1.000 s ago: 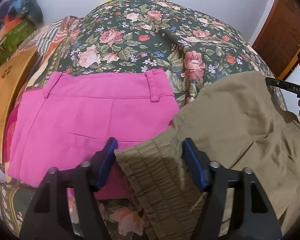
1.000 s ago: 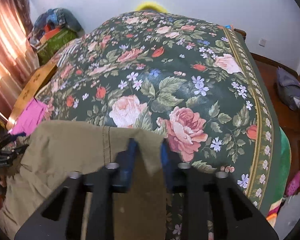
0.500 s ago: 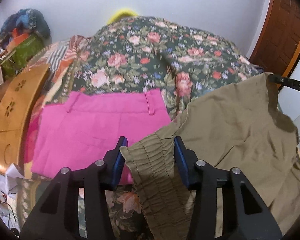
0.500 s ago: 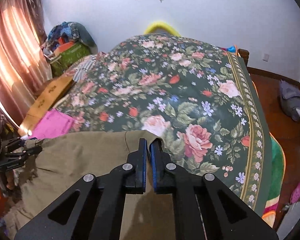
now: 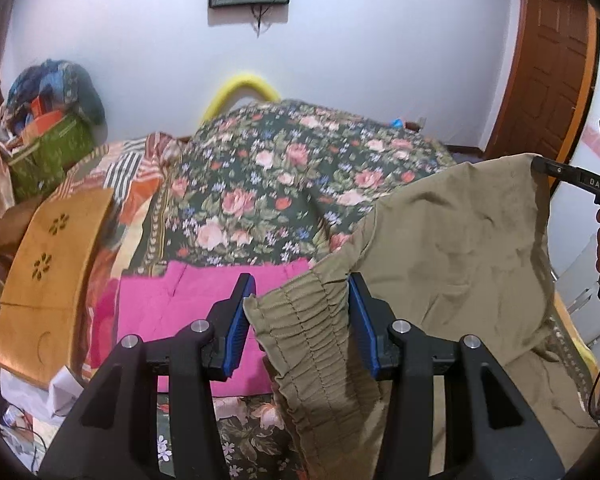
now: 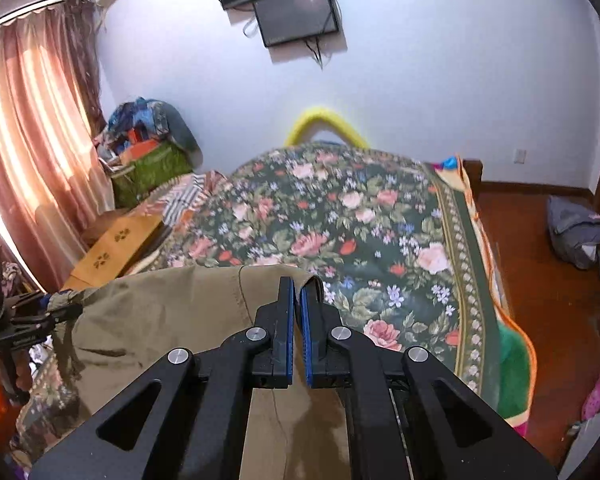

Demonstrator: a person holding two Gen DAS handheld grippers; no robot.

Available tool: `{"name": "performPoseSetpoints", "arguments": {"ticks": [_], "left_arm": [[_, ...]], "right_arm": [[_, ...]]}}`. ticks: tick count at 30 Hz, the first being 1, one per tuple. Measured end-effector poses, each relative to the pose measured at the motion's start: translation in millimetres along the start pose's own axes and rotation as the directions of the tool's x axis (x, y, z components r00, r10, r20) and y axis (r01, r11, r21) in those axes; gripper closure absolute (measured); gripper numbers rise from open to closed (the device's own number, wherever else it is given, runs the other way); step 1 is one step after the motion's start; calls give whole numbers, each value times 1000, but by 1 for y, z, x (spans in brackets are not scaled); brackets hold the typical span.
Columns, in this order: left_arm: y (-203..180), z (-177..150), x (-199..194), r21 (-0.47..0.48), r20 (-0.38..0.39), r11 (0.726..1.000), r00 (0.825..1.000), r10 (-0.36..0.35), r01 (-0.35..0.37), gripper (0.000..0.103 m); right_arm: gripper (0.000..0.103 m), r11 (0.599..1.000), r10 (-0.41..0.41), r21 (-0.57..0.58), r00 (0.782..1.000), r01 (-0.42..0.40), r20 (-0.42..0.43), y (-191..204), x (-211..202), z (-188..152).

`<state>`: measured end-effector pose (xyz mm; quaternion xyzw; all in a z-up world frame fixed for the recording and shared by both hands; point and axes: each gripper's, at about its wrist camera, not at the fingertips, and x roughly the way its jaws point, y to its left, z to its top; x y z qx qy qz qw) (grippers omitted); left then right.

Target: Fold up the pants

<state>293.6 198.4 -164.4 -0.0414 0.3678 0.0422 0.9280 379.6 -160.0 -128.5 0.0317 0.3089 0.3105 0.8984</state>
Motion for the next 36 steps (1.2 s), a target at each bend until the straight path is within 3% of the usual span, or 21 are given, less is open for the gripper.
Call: {"name": "performPoseSetpoints", "arguments": {"ticks": [8,17,25,36], "left_arm": [[-7,-12,-39,4,12,999,999,-32,32,57],[-13,-50,-90,23,11,997,997,-71,71,56],[-28,-93,-118,71,-8,994,997,-82,83,56],[-30,-160,-132,39,-74,991,990,-124,127,56]], "right_arm": [[100,1000,24,-4,999,-24,43,15,-61,-11],[100,999,38,-18,998,-37,57,45,-131,-48],[100,999,38,8,999,-38,20,56,-161,-86],[99,996,29,88,996,-21,-83,59,-188,-164]]}}
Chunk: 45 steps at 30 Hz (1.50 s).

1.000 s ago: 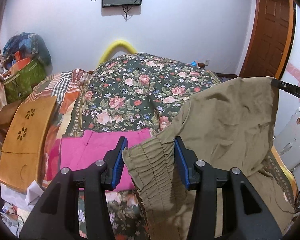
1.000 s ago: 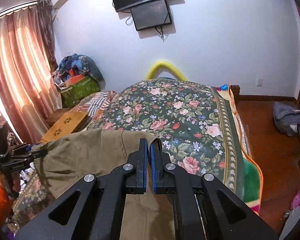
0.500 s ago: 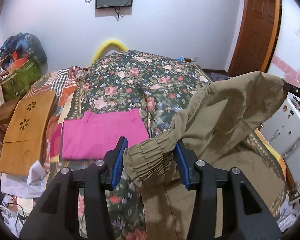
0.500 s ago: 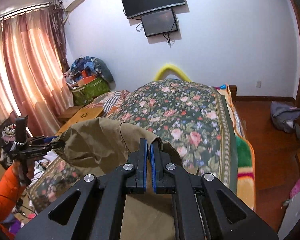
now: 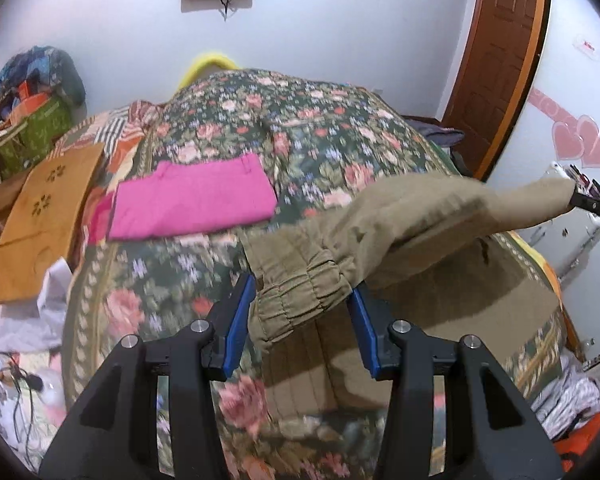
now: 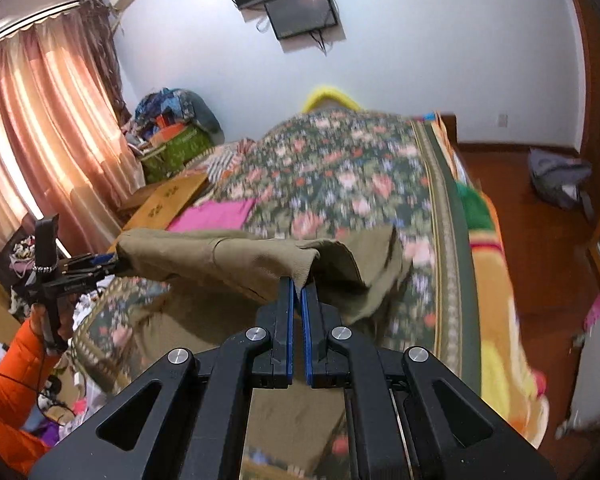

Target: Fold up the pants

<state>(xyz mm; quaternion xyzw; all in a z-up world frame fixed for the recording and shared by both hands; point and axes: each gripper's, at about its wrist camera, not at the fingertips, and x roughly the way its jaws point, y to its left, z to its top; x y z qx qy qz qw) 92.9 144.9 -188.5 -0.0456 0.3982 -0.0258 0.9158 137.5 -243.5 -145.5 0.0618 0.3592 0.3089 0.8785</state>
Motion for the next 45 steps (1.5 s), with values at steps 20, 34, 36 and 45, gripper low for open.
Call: {"name": "performPoseSetpoints", "arguments": {"ticks": [20,34,36,45], "left_arm": [[0,-63,11,-48,-118,998,993,26,-32,55],[21,-44,-16,-145,-67,981,990,123,-132,55],[12,-35,-11,-136,-58,985,993,99,-106,55],[-5,-56,35,-122,-172,987,982,79,-100,47]], "right_arm": [[98,994,-34,99,983,52,-178,-16,10,-90],[98,981,-144,108,979,160,-145,-35,-13,-69],[97,988,-120,80,985,131,-125,-25,-8,-59],[96,999,-30,13,964,35,-263,0,51,-83]]}}
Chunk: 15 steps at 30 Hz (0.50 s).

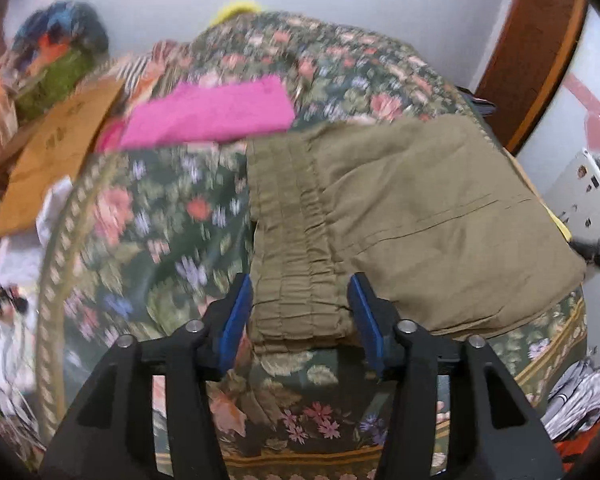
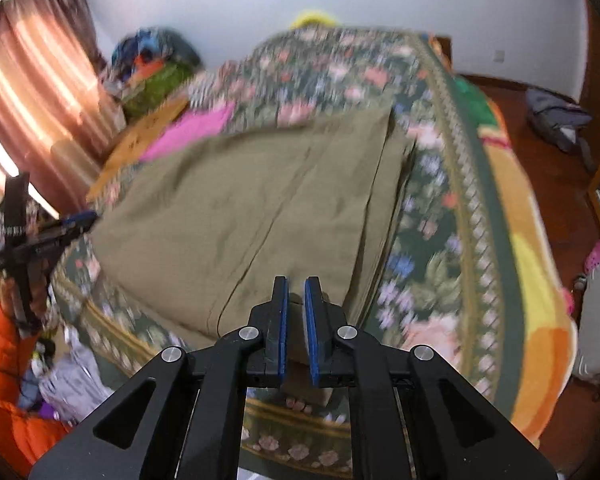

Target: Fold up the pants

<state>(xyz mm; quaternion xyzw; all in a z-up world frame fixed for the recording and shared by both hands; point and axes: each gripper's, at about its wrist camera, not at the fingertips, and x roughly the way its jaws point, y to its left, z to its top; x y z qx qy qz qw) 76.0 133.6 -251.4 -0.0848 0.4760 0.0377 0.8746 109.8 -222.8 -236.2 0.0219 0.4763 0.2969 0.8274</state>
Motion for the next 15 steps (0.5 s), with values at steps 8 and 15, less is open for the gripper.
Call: {"name": "performPoseSetpoints", "arguments": {"ticks": [8,15], "left_arm": [[8,0,-2,-65,-15,998,1000,-13,12,42],[-3,46,-33,5,82,1000,996,29,-29,42]], "right_arm": [[96,999,28,23,999,-27,-27,-6,0,-10],[60,1000,-19,-12,999,19,46,-10,-19,14]]}}
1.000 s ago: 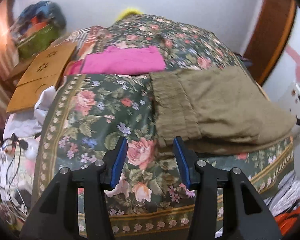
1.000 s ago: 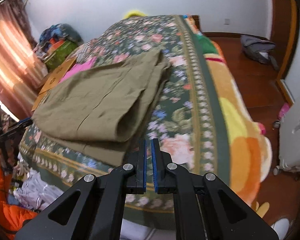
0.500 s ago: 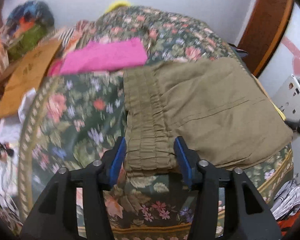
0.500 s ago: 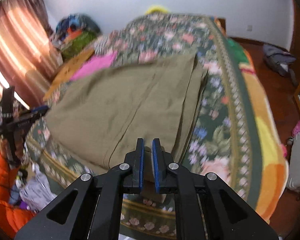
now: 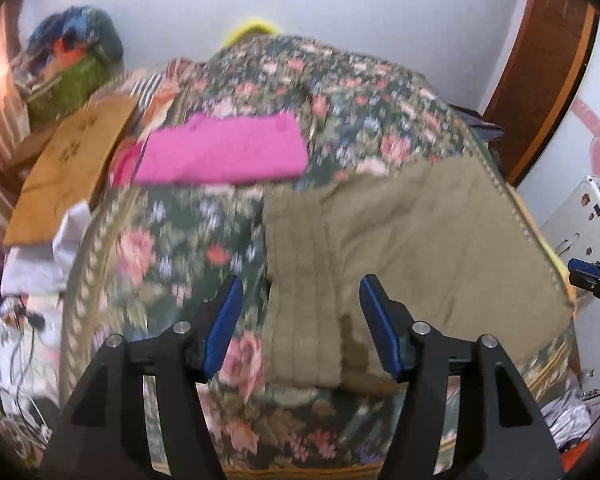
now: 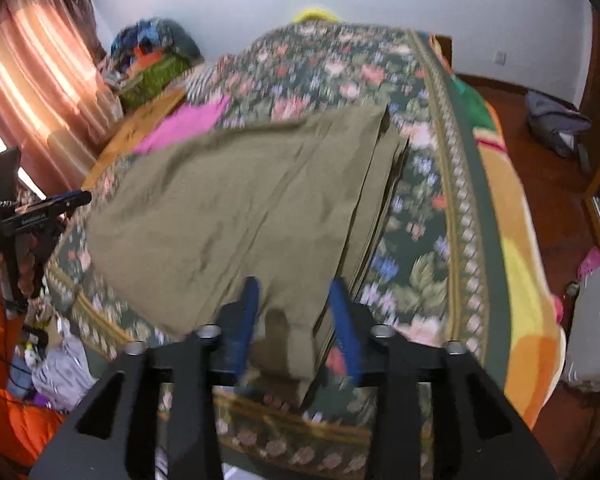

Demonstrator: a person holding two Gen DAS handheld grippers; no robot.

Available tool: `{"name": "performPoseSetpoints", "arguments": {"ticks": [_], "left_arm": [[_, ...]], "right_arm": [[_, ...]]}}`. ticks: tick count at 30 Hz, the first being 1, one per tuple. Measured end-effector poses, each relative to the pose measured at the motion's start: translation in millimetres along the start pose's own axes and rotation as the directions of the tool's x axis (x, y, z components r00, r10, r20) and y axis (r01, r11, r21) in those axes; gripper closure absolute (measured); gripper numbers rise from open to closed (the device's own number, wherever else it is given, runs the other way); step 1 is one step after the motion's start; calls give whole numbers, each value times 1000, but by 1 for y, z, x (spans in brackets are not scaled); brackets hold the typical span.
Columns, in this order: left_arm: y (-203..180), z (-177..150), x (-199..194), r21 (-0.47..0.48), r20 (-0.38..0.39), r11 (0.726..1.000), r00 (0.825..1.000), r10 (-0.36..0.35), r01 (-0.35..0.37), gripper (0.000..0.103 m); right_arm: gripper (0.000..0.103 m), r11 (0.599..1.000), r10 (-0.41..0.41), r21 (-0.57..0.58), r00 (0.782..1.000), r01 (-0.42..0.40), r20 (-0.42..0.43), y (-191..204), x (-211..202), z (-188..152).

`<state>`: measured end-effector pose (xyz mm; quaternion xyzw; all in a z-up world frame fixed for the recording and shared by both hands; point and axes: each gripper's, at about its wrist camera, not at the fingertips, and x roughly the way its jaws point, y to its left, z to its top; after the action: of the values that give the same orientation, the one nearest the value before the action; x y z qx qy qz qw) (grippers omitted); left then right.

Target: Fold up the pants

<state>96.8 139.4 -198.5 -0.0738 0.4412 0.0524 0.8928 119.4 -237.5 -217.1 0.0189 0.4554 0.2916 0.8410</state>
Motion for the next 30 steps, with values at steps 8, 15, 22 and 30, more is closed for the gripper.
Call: {"name": "performPoseSetpoints", "arguments": {"ticks": [8,15,22,30], "left_arm": [[-38,71,32,56,10,997,999,-51,50,42],[-96,113,80,147,-37,986,996,-80,85,42],[-158,131,129,234,-130,955,979,-157,184,42],[-200,115,181,284,-266,928,950,-164,240,42]], "right_arm": [[51,998,-50,51,998,48,41,-36,13,41],[41,999,-4,49,999,2,41,-64,37,76],[41,995,29,93,1000,-28,-11,-100,87,100],[41,967,172,207,981,-151,-87,-136,137,118]]}}
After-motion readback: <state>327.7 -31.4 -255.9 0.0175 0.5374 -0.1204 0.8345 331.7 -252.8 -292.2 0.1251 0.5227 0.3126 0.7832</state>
